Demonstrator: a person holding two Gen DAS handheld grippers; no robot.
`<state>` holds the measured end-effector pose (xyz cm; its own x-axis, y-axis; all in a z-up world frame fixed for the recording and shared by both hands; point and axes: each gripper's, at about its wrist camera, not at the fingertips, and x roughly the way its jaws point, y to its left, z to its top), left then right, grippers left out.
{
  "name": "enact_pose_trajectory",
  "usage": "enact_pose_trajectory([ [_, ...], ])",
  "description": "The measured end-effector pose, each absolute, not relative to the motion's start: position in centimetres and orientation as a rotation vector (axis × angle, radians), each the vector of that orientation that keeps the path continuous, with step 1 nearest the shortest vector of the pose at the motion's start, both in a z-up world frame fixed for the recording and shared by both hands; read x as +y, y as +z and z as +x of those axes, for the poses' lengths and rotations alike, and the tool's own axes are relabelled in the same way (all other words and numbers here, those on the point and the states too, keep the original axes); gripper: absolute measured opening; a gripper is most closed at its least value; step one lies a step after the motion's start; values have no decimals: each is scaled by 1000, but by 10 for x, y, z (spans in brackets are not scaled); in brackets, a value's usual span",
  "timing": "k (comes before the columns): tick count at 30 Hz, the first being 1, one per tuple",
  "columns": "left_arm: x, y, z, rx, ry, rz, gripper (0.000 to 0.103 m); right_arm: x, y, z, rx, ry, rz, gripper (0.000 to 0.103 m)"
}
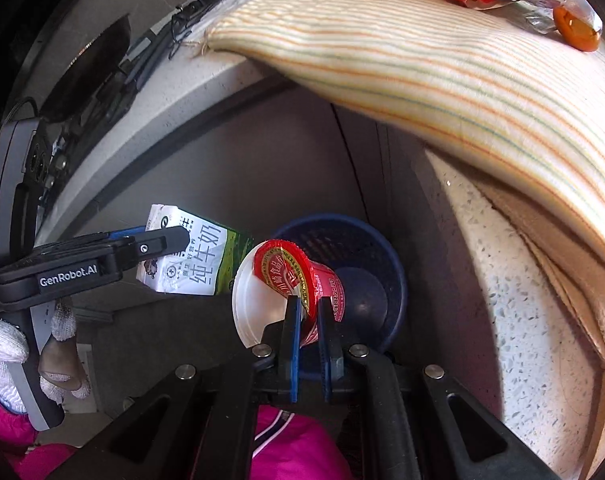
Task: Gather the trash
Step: 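Carry the carton and cup down toward the blue basket with both tools, then open both tools to drop the carton and cup into the blue basket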
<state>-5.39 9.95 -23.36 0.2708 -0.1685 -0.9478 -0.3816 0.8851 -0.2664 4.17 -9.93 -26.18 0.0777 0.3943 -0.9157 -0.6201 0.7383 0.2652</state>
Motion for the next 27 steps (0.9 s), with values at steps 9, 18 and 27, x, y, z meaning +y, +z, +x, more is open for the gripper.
enact_pose_trajectory([
  [9, 96, -260, -52, 1357, 157, -515, 40, -84, -282, 37, 1290, 757, -280, 6],
  [18, 93, -260, -48, 1378, 153, -493, 41, -79, -294, 35, 1305, 752, -299, 10],
  [27, 95, -259, -46, 1367, 170, -492, 41, -84, -290, 38, 1287, 758, -287, 30],
])
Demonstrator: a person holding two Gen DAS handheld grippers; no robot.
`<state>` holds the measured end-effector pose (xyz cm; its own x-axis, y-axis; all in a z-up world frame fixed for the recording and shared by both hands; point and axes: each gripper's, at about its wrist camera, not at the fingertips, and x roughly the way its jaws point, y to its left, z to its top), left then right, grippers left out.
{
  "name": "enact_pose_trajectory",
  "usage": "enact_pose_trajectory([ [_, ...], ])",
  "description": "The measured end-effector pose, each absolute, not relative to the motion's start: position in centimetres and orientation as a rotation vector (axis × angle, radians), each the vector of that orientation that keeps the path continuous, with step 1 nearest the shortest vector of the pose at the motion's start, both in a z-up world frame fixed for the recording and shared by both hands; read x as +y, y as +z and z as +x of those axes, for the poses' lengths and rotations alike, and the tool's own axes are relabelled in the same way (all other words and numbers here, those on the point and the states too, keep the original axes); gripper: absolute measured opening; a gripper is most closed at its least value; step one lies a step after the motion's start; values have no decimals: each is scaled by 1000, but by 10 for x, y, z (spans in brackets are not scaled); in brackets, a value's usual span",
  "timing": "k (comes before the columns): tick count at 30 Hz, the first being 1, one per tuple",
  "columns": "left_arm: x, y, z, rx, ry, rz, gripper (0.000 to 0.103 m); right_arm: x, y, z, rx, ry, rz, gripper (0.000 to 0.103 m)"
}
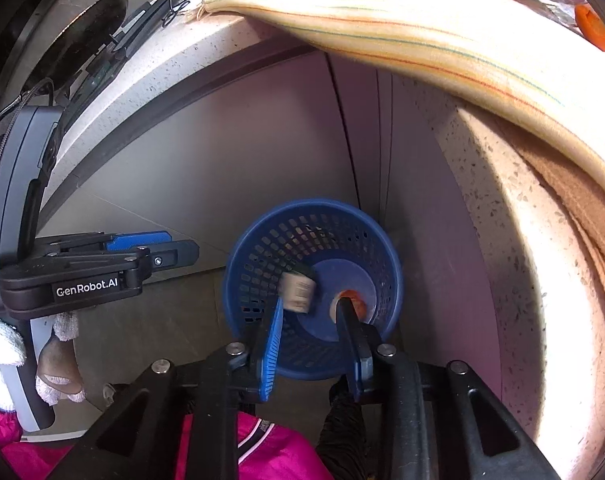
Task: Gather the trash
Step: 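Open both tools to drop the carton and cup into the blue basket, then move both tools back up over the plastic bag and orange peel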
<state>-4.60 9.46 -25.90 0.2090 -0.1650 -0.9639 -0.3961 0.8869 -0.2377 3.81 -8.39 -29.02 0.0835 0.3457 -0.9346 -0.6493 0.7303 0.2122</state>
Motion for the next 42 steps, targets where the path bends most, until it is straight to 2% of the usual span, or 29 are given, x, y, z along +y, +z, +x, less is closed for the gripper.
enact_pose_trajectory([
  [7, 94, -248, -47, 1342, 174, -484, 41, -88, -275, 38, 1255, 766, -269, 31],
  [10, 94, -240, -43, 1329, 173, -474, 45, -97, -266, 35, 1229, 767, -256, 38],
  [16, 91, -220, -35, 1287, 163, -445, 46, -106, -246, 39, 1186, 765, -223, 46],
  [19, 91, -203, -30, 1252, 155, -435, 55, -113, -233, 42, 1158, 762, -201, 52],
  [25, 91, -164, -14, 1172, 129, -395, 56, -132, -203, 46, 1084, 739, -153, 60],
  [27, 91, -151, -4, 1143, 113, -390, 56, -140, -192, 50, 1062, 728, -128, 60],
  [31, 82, -134, 15, 1086, 83, -372, 64, -158, -172, 60, 1011, 688, -89, 61],
  [42, 60, -86, 89, 980, 1, -347, 68, -198, -133, 106, 907, 552, -2, 71],
])
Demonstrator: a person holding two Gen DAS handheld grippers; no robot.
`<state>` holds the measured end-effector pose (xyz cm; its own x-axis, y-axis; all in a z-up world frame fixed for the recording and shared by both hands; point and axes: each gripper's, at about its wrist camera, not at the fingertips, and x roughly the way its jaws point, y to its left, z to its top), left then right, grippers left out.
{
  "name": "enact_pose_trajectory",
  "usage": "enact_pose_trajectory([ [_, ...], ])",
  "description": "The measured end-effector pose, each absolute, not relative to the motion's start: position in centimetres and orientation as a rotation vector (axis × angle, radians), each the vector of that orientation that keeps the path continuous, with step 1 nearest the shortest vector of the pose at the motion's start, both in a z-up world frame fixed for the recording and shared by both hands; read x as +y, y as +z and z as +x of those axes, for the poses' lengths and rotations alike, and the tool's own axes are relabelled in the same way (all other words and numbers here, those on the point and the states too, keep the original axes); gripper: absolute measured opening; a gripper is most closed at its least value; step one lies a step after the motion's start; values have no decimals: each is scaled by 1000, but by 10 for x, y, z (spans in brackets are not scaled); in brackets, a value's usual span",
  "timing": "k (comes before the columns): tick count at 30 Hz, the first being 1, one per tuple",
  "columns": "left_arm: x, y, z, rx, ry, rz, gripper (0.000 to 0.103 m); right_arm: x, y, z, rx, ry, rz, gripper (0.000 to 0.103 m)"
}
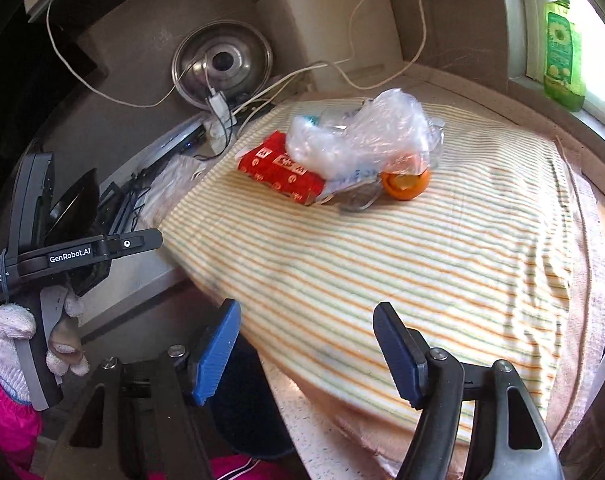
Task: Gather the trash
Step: 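Move both tools back up over the plastic bag and orange peel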
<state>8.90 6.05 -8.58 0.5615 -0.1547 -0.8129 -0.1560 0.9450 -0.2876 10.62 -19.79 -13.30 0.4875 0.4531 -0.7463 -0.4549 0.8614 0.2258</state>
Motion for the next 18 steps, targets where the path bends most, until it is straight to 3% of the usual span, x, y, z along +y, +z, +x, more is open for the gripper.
enact_pose_trajectory([
  [7, 42, -76, 132, 966, -51, -361, 70, -219, -125, 138, 885, 496, 31, 71],
  [10, 35, -76, 151, 969, -63, -388, 85, -228, -124, 154, 883, 481, 38, 71],
  [18, 18, -83, 201, 998, -73, -425, 85, -244, -133, 203, 899, 441, 76, 71],
])
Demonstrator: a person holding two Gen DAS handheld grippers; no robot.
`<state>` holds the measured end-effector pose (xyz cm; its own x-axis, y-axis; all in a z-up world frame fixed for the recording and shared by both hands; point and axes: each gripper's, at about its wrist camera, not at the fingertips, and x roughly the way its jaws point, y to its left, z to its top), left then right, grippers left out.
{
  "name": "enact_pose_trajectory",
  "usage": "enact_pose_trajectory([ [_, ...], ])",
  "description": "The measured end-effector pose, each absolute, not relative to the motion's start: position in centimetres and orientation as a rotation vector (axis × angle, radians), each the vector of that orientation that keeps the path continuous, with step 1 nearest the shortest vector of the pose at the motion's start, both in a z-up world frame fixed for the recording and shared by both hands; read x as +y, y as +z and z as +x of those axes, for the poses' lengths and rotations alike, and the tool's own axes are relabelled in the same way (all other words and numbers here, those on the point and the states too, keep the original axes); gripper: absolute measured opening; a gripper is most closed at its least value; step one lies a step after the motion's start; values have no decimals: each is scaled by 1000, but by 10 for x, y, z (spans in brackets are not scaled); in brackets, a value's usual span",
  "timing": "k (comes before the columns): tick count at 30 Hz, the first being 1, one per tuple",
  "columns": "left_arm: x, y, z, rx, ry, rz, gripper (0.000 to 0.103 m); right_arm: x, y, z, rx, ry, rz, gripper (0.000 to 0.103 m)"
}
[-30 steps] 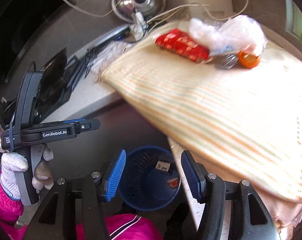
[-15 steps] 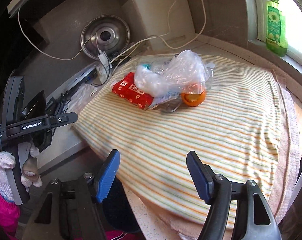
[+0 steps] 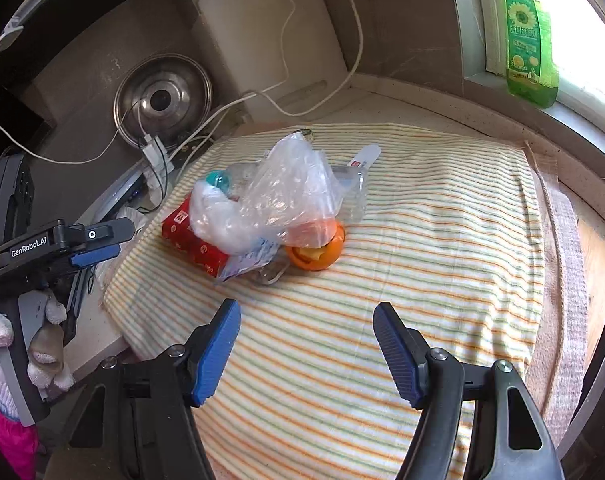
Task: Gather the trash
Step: 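Move both tools back up over the plastic bag and orange peel, then grasp the white plastic bag with the left tool while the right tool grasps the orange peel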
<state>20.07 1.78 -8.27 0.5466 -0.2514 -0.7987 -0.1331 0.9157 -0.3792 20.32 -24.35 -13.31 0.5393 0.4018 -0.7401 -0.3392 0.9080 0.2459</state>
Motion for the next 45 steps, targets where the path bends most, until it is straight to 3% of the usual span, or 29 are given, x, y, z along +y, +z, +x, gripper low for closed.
enact_pose_trajectory([
  [19, 5, -119, 262, 1082, -6, -519, 85, -233, -165, 268, 982, 496, 65, 57],
  [27, 7, -129, 267, 1105, -1, -548, 66, -230, -174, 283, 1003, 510, 72, 52],
  [32, 6, -134, 267, 1114, 0, -550, 42, -229, -180, 291, 1017, 513, 81, 49],
  [37, 10, -133, 264, 1109, -1, -581, 25, -225, -185, 296, 1017, 517, 76, 44],
  [40, 13, -130, 260, 1097, 4, -588, 17, -224, -187, 300, 1020, 520, 82, 34],
  [42, 15, -126, 256, 1081, 9, -594, 15, -225, -187, 301, 1024, 522, 96, 22],
  [45, 15, -123, 253, 1066, 9, -598, 13, -228, -186, 300, 1024, 524, 115, 16],
])
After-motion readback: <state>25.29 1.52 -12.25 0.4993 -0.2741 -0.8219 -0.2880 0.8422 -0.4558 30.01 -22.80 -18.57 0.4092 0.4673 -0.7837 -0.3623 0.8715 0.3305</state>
